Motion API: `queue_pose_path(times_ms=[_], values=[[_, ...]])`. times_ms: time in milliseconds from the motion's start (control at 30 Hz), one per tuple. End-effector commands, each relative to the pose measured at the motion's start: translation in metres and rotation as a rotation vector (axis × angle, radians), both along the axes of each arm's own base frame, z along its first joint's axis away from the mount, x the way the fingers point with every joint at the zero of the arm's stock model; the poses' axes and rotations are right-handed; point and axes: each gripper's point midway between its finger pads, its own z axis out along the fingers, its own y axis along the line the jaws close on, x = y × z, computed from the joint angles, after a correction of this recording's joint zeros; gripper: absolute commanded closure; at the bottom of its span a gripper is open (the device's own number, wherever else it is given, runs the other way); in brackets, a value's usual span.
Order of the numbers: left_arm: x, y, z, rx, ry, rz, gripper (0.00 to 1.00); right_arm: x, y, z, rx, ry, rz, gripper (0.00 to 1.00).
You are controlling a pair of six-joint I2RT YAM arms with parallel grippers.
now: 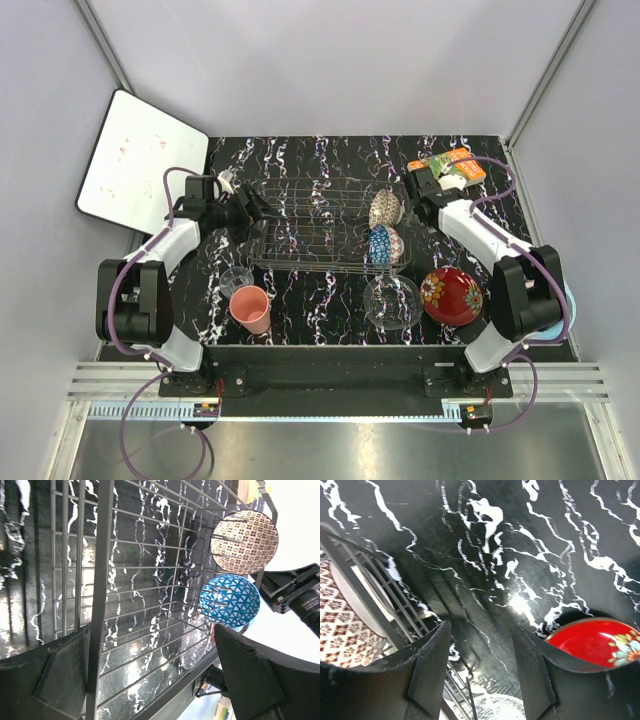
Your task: Load the mixed dishes into the dish rack
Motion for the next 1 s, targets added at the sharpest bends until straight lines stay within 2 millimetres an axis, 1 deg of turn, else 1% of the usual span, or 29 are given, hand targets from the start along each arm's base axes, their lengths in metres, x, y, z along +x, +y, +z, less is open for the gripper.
queue_pose_path(times_ms=[0,133,233,300,333,500,567,600,633,700,733,767,900,967], values=[[0.013,0.001,0.027,0.015,-0.113,0.000,0.01,0.014,0.024,0.007,0.076,-0.001,0.061,0.39],[0.015,0.002,0.026,0.018,-0.111,0.007,0.01,0.023,0.029,0.013,0.081,-0.014,0.081,0.39],[0.016,-0.001,0.025,0.013,-0.107,0.003,0.01,0.028,0.031,0.021,0.081,-0.030,0.097,0.39],[0.014,-0.004,0.025,0.009,-0.103,-0.002,0.01,0.030,0.034,0.022,0.093,-0.029,0.112,0.39],[0.013,-0.005,0.025,0.007,-0.101,-0.005,0.01,0.032,0.039,0.020,0.108,-0.020,0.126,0.39],[0.007,-0.006,0.030,0.006,-0.117,-0.008,0.01,0.041,0.050,0.013,0.135,0.001,0.151,0.39],[0.006,-0.006,0.032,0.004,-0.119,-0.008,0.01,0.048,0.055,0.009,0.146,0.012,0.163,0.39],[0.004,-0.007,0.035,0.002,-0.125,-0.008,0.01,0.053,0.058,0.012,0.151,0.003,0.168,0.40],[0.003,-0.007,0.036,-0.001,-0.126,-0.008,0.01,0.055,0.060,0.005,0.149,0.021,0.175,0.40],[0.001,-0.006,0.039,-0.002,-0.133,-0.006,0.01,0.065,0.063,0.008,0.151,0.009,0.184,0.40],[0.001,-0.006,0.040,-0.001,-0.138,-0.005,0.01,0.068,0.065,0.001,0.145,0.023,0.189,0.40],[0.000,-0.006,0.040,0.002,-0.142,-0.006,0.01,0.071,0.065,0.001,0.146,0.022,0.187,0.40],[-0.002,-0.005,0.041,0.011,-0.150,-0.007,0.01,0.079,0.066,0.008,0.140,0.002,0.193,0.40],[-0.002,-0.004,0.041,0.018,-0.159,-0.008,0.01,0.081,0.059,0.011,0.117,-0.004,0.185,0.39]])
